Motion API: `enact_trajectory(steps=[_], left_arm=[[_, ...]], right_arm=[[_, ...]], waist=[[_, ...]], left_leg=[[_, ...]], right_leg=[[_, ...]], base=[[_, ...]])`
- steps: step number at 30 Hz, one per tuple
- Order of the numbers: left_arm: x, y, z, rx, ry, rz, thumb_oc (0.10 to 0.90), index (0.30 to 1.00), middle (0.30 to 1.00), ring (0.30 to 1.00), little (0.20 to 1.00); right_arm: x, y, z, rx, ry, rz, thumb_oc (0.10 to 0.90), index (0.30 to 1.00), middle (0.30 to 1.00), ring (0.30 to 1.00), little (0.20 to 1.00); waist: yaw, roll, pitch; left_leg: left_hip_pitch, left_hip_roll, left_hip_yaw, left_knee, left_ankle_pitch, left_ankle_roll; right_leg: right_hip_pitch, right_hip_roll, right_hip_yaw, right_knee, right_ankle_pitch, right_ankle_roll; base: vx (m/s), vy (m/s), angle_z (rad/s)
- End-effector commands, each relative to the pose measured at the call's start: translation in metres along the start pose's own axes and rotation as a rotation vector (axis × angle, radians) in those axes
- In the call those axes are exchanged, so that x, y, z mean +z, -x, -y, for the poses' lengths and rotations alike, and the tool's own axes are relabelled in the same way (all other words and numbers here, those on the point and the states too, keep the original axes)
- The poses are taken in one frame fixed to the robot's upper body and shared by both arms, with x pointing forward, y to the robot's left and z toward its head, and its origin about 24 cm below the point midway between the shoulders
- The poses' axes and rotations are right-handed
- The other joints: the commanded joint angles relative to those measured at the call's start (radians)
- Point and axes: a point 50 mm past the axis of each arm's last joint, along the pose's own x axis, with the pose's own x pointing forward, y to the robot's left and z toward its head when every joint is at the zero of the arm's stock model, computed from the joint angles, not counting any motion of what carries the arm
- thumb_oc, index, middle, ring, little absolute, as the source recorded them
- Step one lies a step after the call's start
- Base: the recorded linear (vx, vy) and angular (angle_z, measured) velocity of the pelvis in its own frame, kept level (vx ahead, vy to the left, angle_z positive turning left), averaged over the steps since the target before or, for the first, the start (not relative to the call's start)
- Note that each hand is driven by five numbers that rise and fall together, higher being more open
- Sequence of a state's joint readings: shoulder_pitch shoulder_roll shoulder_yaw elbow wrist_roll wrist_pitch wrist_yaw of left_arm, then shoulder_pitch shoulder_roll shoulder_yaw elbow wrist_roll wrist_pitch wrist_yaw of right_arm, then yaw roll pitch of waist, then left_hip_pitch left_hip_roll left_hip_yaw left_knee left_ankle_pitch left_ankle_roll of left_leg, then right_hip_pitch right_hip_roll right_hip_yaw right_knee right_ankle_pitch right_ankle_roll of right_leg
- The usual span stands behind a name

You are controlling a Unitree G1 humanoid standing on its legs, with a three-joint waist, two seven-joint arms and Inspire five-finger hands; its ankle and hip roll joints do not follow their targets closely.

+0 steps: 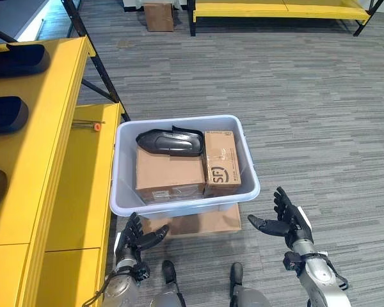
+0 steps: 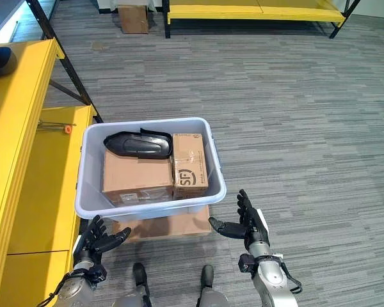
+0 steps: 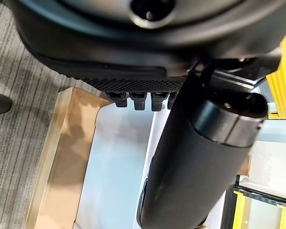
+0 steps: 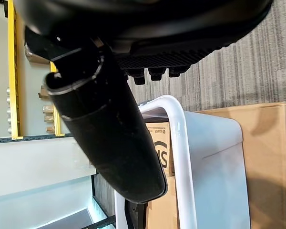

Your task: Move parts from the plastic box to the shelf.

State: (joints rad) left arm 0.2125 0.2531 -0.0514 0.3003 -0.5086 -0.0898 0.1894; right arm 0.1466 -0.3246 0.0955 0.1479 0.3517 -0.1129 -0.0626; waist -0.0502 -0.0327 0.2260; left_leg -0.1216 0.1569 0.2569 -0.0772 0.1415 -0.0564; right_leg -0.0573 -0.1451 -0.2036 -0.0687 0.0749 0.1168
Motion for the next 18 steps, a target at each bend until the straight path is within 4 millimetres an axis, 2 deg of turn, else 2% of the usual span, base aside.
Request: enact_trajectory(steps=[1, 2, 4, 5, 7, 8, 9, 10, 11, 13, 14, 15, 16, 17, 18], left_arm=[[0.045, -0.007, -0.005, -0.008, 0.025, 0.202, 0.9, 1.0, 1.0, 1.0, 1.0], [0.045, -0.007, -0.005, -0.009, 0.025, 0.202, 0.9, 1.0, 1.0, 1.0, 1.0], [0.046, -0.007, -0.004, -0.015, 0.028, 0.21, 0.9, 1.0, 1.0, 1.0, 1.0], [0.046, -0.007, -0.004, -0.015, 0.029, 0.21, 0.9, 1.0, 1.0, 1.0, 1.0], [0.048, -0.008, -0.003, -0.022, 0.036, 0.218, 0.9, 1.0, 1.0, 1.0, 1.0], [0.049, -0.008, -0.003, -0.025, 0.041, 0.221, 0.9, 1.0, 1.0, 1.0, 1.0], [0.049, -0.008, -0.003, -0.025, 0.041, 0.222, 0.9, 1.0, 1.0, 1.0, 1.0], [0.049, -0.007, -0.004, -0.029, 0.045, 0.223, 0.9, 1.0, 1.0, 1.0, 1.0], [0.048, -0.007, -0.003, -0.043, 0.045, 0.216, 0.9, 1.0, 1.0, 1.0, 1.0], [0.048, -0.006, -0.003, -0.055, 0.048, 0.216, 0.9, 1.0, 1.0, 1.0, 1.0], [0.048, -0.006, -0.003, -0.054, 0.048, 0.217, 0.9, 1.0, 1.0, 1.0, 1.0], [0.047, -0.005, -0.002, -0.069, 0.046, 0.207, 0.9, 1.0, 1.0, 1.0, 1.0], [0.047, -0.005, -0.002, -0.069, 0.046, 0.208, 0.9, 1.0, 1.0, 1.0, 1.0], [0.045, -0.004, -0.001, -0.086, 0.045, 0.198, 0.9, 1.0, 1.0, 1.0, 1.0], [0.045, -0.004, 0.0, -0.094, 0.045, 0.2, 0.9, 1.0, 1.0, 1.0, 1.0]], right_arm=[[0.063, -0.003, 0.002, 0.013, 0.072, 0.313, 0.9, 1.0, 1.0, 1.0, 1.0], [0.063, -0.003, 0.002, 0.013, 0.072, 0.313, 0.9, 1.0, 1.0, 1.0, 1.0], [0.084, -0.008, 0.008, -0.001, 0.147, 0.398, 0.9, 1.0, 1.0, 1.0, 1.0], [0.084, -0.008, 0.008, -0.001, 0.147, 0.398, 0.9, 1.0, 1.0, 1.0, 1.0], [0.105, -0.015, 0.013, -0.015, 0.219, 0.471, 0.9, 1.0, 1.0, 1.0, 1.0], [0.126, -0.021, 0.016, -0.031, 0.286, 0.545, 0.9, 1.0, 1.0, 1.0, 1.0], [0.126, -0.021, 0.016, -0.031, 0.286, 0.546, 0.9, 1.0, 1.0, 1.0, 1.0], [0.139, -0.025, 0.016, -0.028, 0.31, 0.591, 0.9, 1.0, 1.0, 1.0, 1.0], [0.162, -0.032, 0.013, -0.027, 0.381, 0.659, 0.9, 1.0, 1.0, 1.0, 1.0], [0.18, -0.037, 0.007, 0.006, 0.397, 0.711, 0.9, 1.0, 1.0, 1.0, 1.0], [0.181, -0.038, 0.007, 0.006, 0.396, 0.713, 0.9, 1.0, 1.0, 1.0, 1.0], [0.196, -0.042, 0.001, 0.027, 0.441, 0.752, 0.9, 1.0, 1.0, 1.0, 1.0], [0.197, -0.042, 0.001, 0.028, 0.441, 0.753, 0.9, 1.0, 1.0, 1.0, 1.0], [0.215, -0.047, -0.006, 0.055, 0.5, 0.792, 0.9, 1.0, 1.0, 1.0, 1.0], [0.223, -0.05, -0.007, 0.059, 0.539, 0.803, 0.9, 1.0, 1.0, 1.0, 1.0]], waist=[[0.003, -0.015, -0.038], [0.003, -0.014, -0.038], [0.01, -0.014, -0.038], [0.009, -0.014, -0.038], [0.016, -0.015, -0.04], [0.026, -0.014, -0.038], [0.025, -0.014, -0.039], [0.034, -0.014, -0.036], [0.044, -0.013, -0.033], [0.058, -0.013, -0.019], [0.057, -0.013, -0.022], [0.069, -0.014, -0.009], [0.069, -0.013, -0.01], [0.081, -0.015, 0.003], [0.087, -0.016, 0.012]], left_leg=[[0.059, 0.083, -0.036, 0.063, -0.104, -0.036], [0.059, 0.083, -0.036, 0.063, -0.104, -0.036], [0.06, 0.085, -0.04, 0.054, -0.098, -0.038], [0.06, 0.085, -0.04, 0.054, -0.098, -0.038], [0.055, 0.088, -0.044, 0.049, -0.09, -0.039], [0.055, 0.088, -0.048, 0.048, -0.089, -0.042], [0.051, 0.088, -0.048, 0.047, -0.086, -0.041], [0.051, 0.088, -0.051, 0.047, -0.084, -0.043], [0.039, 0.09, -0.055, 0.045, -0.077, -0.044], [0.032, 0.089, -0.061, 0.046, -0.076, -0.045], [0.026, 0.089, -0.062, 0.046, -0.072, -0.045], [0.02, 0.088, -0.065, 0.048, -0.073, -0.046], [0.016, 0.088, -0.065, 0.048, -0.07, -0.045], [0.001, 0.088, -0.073, 0.051, -0.067, -0.046], [-0.002, 0.088, -0.076, 0.054, -0.069, -0.047]], right_leg=[[-0.057, -0.041, 0.016, 0.171, -0.098, 0.027], [-0.057, -0.041, 0.016, 0.171, -0.098, 0.027], [-0.057, -0.037, 0.013, 0.173, -0.103, 0.025], [-0.057, -0.037, 0.012, 0.173, -0.103, 0.025], [-0.06, -0.035, 0.009, 0.166, -0.099, 0.025], [-0.059, -0.034, 0.006, 0.165, -0.102, 0.026], [-0.062, -0.034, 0.006, 0.163, -0.099, 0.026], [-0.061, -0.034, 0.004, 0.163, -0.101, 0.027], [-0.067, -0.033, 0.001, 0.159, -0.097, 0.025], [-0.069, -0.033, -0.003, 0.161, -0.1, 0.024], [-0.073, -0.033, -0.003, 0.159, -0.096, 0.024], [-0.076, -0.034, -0.006, 0.16, -0.098, 0.023], [-0.079, -0.034, -0.006, 0.158, -0.094, 0.023], [-0.089, -0.034, -0.011, 0.16, -0.094, 0.021], [-0.09, -0.035, -0.014, 0.164, -0.098, 0.021]], base=[[0.0, 0.0, 0.0], [0.01, -0.026, 0.04], [0.03, -0.038, 0.06], [0.02, -0.036, 0.09], [0.02, -0.033, 0.06], [0.01, -0.028, 0.03], [0.01, -0.023, 0.03], [-0.01, -0.027, 0.05], [-0.01, -0.034, 0.06], [-0.02, -0.025, 0.11], [-0.04, -0.016, 0.1], [-0.03, -0.009, 0.07], [-0.05, -0.026, 0.09], [-0.04, -0.024, 0.1], [-0.04, -0.032, 0.09]])
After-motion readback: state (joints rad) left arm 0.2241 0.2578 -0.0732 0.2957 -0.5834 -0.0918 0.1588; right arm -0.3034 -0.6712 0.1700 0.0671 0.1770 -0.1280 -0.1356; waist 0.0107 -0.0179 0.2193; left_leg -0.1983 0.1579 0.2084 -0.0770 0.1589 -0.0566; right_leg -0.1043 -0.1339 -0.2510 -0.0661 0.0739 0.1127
